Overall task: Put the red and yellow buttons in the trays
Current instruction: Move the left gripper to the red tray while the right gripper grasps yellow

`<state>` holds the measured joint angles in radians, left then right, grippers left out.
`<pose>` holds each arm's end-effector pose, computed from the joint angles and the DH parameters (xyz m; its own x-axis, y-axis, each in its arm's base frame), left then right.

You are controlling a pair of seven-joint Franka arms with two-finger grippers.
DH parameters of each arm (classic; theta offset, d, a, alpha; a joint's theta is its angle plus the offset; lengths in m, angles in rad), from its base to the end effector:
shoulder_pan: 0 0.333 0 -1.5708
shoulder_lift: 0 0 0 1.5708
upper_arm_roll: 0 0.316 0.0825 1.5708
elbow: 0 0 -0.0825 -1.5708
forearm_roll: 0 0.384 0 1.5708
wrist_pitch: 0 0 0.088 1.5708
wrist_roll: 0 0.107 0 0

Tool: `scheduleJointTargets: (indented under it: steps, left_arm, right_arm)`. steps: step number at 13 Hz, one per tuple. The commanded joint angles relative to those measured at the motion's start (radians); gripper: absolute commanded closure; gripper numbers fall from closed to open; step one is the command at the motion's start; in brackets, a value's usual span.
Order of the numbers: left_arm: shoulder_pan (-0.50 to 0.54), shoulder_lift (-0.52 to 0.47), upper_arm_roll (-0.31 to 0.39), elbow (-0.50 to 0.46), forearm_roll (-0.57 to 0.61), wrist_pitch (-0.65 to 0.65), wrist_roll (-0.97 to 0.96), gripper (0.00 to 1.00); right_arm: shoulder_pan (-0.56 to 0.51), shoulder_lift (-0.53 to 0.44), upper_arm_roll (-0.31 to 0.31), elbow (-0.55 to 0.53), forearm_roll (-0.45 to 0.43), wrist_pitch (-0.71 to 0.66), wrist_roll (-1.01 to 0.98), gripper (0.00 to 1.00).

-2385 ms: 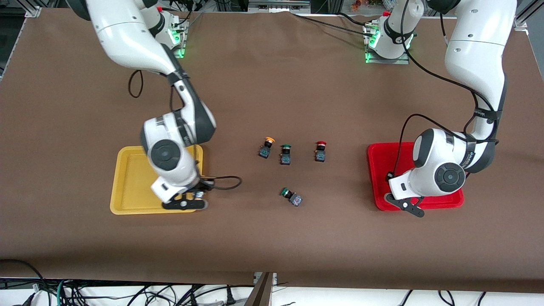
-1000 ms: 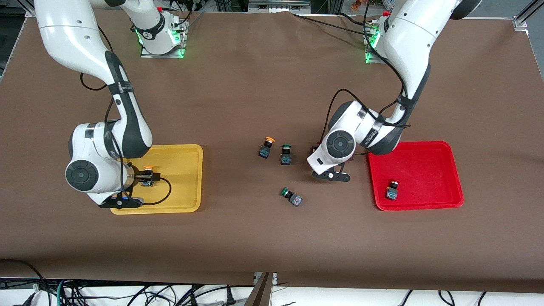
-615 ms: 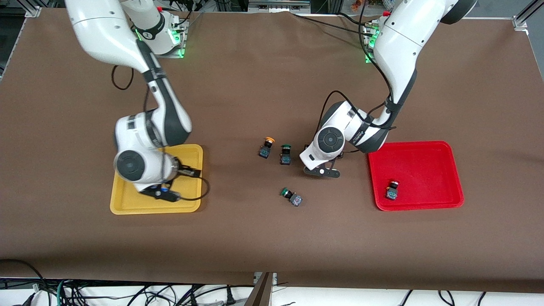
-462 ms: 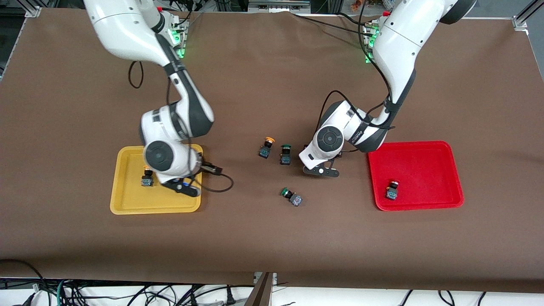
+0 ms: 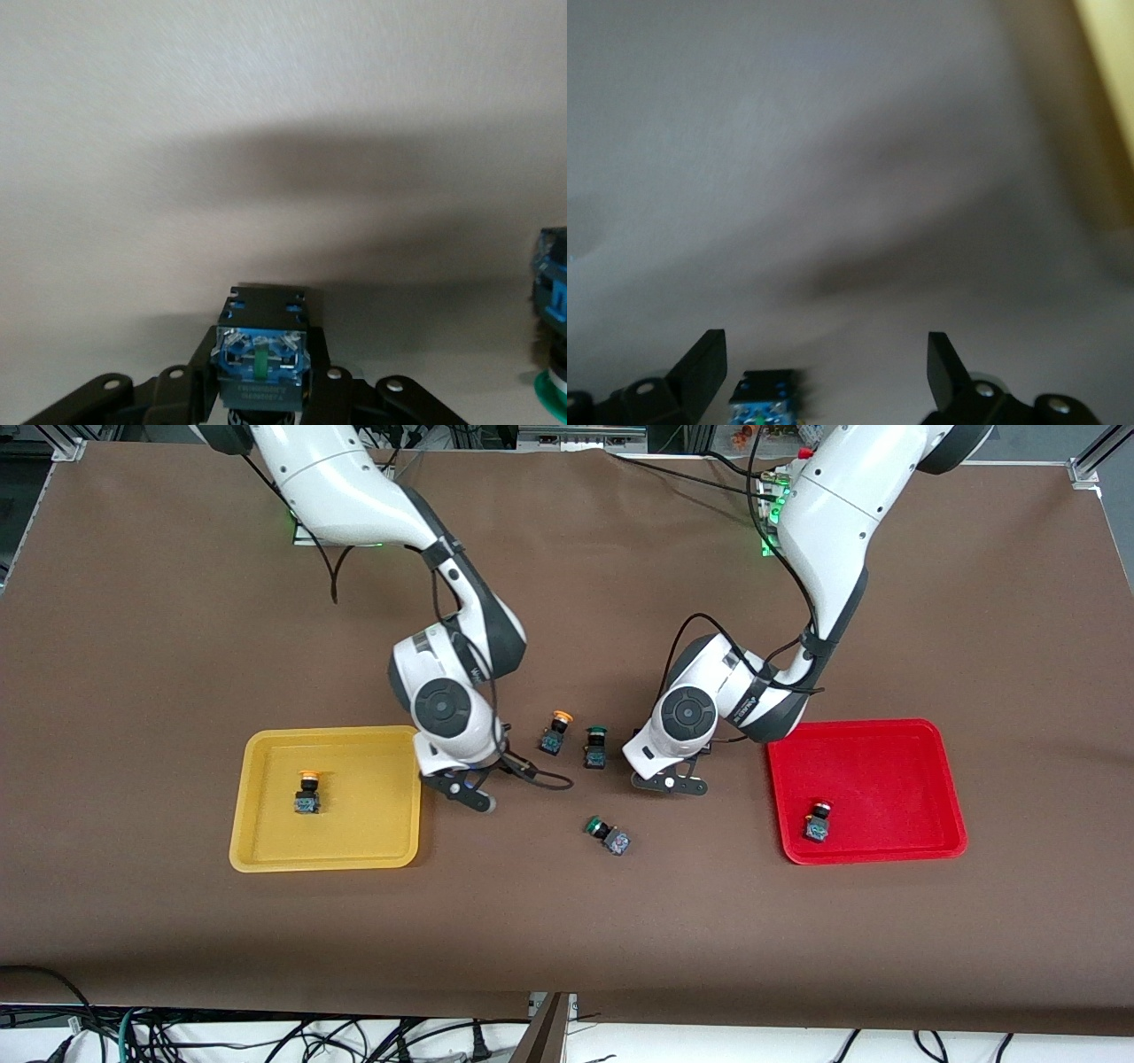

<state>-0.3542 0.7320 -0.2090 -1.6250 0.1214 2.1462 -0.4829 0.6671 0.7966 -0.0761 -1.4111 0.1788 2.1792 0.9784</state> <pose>0.5750 -0.3401 0.1847 0.9749 -0.1112 -0.1927 -0.1215 -0.9917 -0.0423 0.5937 0.4193 0.2248 0.8887 -0.4495 -0.0903 -0.4533 -0.8910 -0.0260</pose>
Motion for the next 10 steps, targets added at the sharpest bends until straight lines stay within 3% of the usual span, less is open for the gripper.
scheduleJointTargets:
  steps: [1, 4, 6, 7, 9, 10]
  left_arm:
    - [0.007, -0.063, 0.028, 0.039, 0.01, -0.122, 0.006, 0.78]
    - [0.047, -0.065, 0.054, 0.122, 0.111, -0.308, 0.182, 0.73]
    - [0.116, -0.066, 0.054, 0.122, 0.165, -0.313, 0.315, 0.71]
    - [0.162, -0.063, 0.053, 0.117, 0.188, -0.304, 0.411, 0.7]
    - [0.242, -0.059, 0.053, 0.117, 0.192, -0.269, 0.608, 0.7]
    - [0.27, -0.054, 0.053, 0.116, 0.192, -0.255, 0.669, 0.7]
  right_arm:
    - [0.061, 0.019, -0.008, 0.004, 0.016, 0.04, 0.075, 0.0]
    - [0.109, 0.033, -0.008, 0.003, 0.016, 0.05, 0.115, 0.0]
    - [0.134, 0.039, -0.008, -0.003, 0.015, 0.06, 0.115, 0.04]
    - [0.141, 0.047, -0.008, -0.003, 0.013, 0.065, 0.112, 0.21]
    - [0.143, 0.056, -0.008, -0.005, 0.008, 0.082, 0.092, 0.65]
    - [0.143, 0.062, -0.008, -0.005, 0.001, 0.086, 0.092, 0.76]
